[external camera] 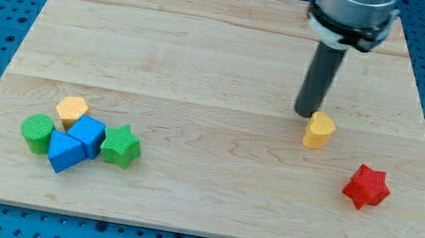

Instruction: Push the yellow heart towards the group of blocks

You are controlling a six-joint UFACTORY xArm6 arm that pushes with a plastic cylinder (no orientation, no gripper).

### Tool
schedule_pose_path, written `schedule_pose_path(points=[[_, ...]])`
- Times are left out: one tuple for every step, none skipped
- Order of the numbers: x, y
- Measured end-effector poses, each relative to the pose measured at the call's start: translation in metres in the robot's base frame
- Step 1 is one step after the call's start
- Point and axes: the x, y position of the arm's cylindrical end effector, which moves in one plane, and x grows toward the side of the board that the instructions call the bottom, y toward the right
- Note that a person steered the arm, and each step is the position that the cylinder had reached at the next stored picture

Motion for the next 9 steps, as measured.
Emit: schedule_pose_path(points=[[0.009, 0.002], [0.024, 0.021], [0.037, 0.025], [0.046, 0.049], [0.075, 0.048], [0.095, 0.015], [0.096, -0.049], [0.096, -0.099], [0.096, -0.144]])
